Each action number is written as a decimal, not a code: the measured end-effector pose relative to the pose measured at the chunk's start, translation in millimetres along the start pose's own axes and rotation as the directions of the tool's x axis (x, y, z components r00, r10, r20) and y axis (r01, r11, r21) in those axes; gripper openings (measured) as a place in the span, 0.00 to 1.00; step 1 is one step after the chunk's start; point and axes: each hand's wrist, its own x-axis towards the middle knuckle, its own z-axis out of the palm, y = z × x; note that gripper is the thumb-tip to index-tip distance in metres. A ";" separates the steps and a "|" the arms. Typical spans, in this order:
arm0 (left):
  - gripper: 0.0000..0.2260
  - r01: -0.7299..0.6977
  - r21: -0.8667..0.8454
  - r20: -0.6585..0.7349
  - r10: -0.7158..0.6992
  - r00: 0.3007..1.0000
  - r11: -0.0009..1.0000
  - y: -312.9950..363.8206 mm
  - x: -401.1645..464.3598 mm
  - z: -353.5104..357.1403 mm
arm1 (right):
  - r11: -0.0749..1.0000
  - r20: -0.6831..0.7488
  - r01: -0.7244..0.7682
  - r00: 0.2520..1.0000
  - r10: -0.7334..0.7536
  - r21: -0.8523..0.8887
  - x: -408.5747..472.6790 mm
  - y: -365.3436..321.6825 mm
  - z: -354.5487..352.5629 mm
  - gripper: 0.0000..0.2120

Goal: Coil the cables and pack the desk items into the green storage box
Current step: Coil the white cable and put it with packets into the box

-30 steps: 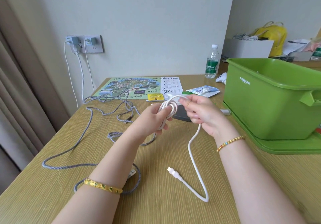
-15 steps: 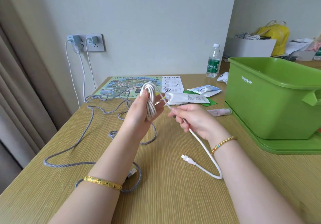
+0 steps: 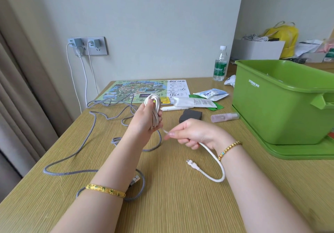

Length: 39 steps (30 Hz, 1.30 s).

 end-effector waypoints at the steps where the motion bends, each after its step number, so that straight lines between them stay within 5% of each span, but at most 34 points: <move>1: 0.12 -0.007 0.045 -0.038 0.009 0.999 0.999 0.2 0.4 -0.6 | 1.000 0.017 0.014 1.000 -0.015 0.005 -1.7 -0.4 -2.5 0.09; 7: 0.12 -0.008 0.250 -0.134 0.043 0.990 0.968 3.0 2.7 -8.8 | 0.966 -0.092 0.170 0.984 -0.155 0.194 -8.9 -1.7 -16.8 0.12; 14: 0.13 -0.041 0.495 0.028 0.031 0.999 0.868 -1.1 -1.3 -6.5 | 0.836 -0.275 0.299 0.943 -0.185 0.461 -7.1 -3.0 -19.7 0.13; 18: 0.17 -0.177 0.587 0.218 0.056 0.974 0.790 0.2 -9.9 1.2 | 0.755 -0.317 0.375 0.920 -0.230 0.538 -6.8 -2.4 -21.5 0.11; 24: 0.01 -0.316 0.583 0.490 -0.013 0.872 0.748 -2.2 -15.7 2.7 | 0.765 -0.296 0.397 0.914 -0.278 0.508 -5.7 -2.7 -18.4 0.12; 27: 0.12 -0.368 0.557 0.551 0.000 0.834 0.744 -4.3 -18.8 3.7 | 0.792 -0.337 0.408 0.902 -0.271 0.454 -4.6 -2.2 -17.4 0.10; 32: 0.05 -0.304 0.578 0.460 0.005 0.888 0.757 -3.2 -20.2 4.6 | 0.815 -0.411 0.402 0.883 -0.225 0.418 -3.5 -2.2 -20.8 0.05; 39: 0.09 -0.256 0.490 0.443 0.015 0.897 0.833 -0.1 -21.2 7.9 | 0.897 -0.298 0.305 0.931 -0.211 0.319 -5.1 -1.9 -17.6 0.06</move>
